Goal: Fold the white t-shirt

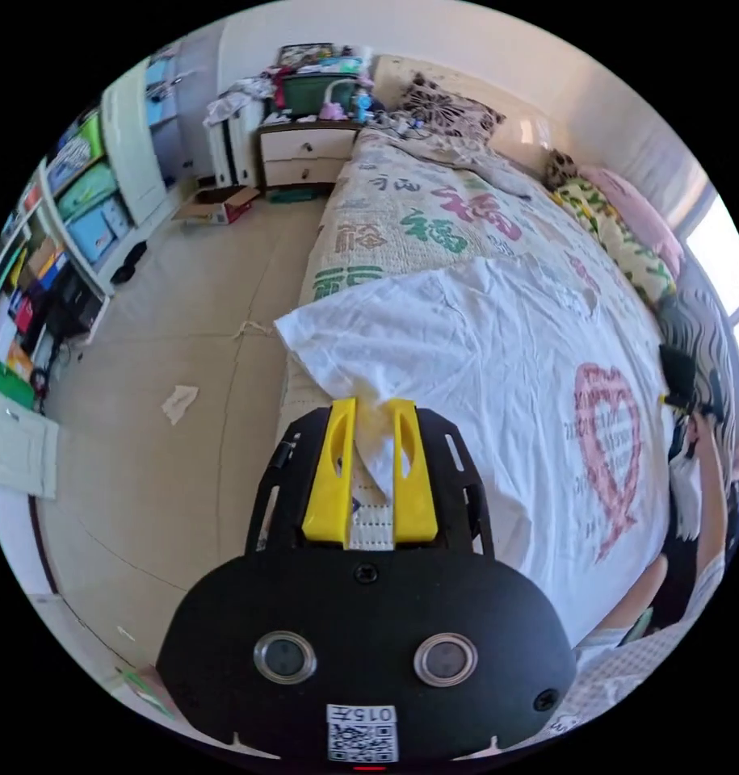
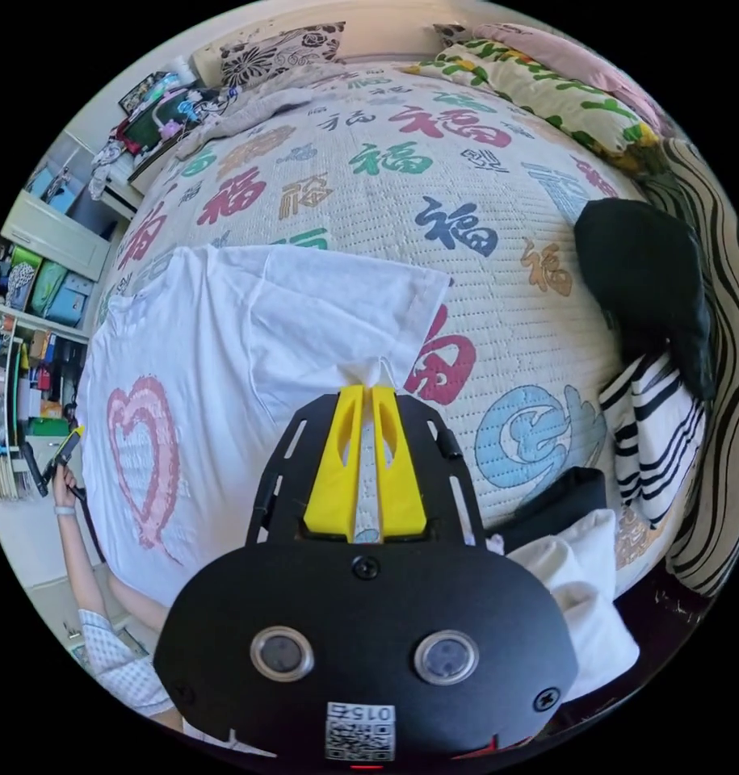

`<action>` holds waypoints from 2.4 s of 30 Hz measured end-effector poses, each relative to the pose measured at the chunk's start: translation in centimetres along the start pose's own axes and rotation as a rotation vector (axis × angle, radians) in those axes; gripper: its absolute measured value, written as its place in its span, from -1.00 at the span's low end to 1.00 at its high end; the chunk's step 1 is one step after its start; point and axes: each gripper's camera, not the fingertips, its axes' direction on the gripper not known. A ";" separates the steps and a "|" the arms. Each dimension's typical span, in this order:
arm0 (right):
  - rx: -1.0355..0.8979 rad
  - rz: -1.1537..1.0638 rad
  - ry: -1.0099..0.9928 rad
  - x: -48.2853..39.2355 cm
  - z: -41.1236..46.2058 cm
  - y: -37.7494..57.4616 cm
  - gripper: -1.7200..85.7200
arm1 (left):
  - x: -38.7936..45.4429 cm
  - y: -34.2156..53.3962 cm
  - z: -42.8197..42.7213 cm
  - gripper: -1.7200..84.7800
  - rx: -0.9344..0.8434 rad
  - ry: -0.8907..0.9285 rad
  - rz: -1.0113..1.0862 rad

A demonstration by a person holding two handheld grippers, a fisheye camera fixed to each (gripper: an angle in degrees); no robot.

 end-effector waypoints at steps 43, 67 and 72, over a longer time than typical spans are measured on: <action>-0.056 -0.274 -0.142 -0.4 0.8 34.3 -0.86 | 14.0 26.2 -3.7 -0.70 -0.163 0.009 0.121; -0.057 -0.267 -0.127 0.6 1.8 35.9 -0.95 | 15.5 26.3 1.2 -0.87 -0.198 -0.007 0.157; -0.061 -0.252 -0.182 1.9 1.8 36.5 -0.93 | 13.4 27.4 0.7 -0.79 -0.119 0.197 0.083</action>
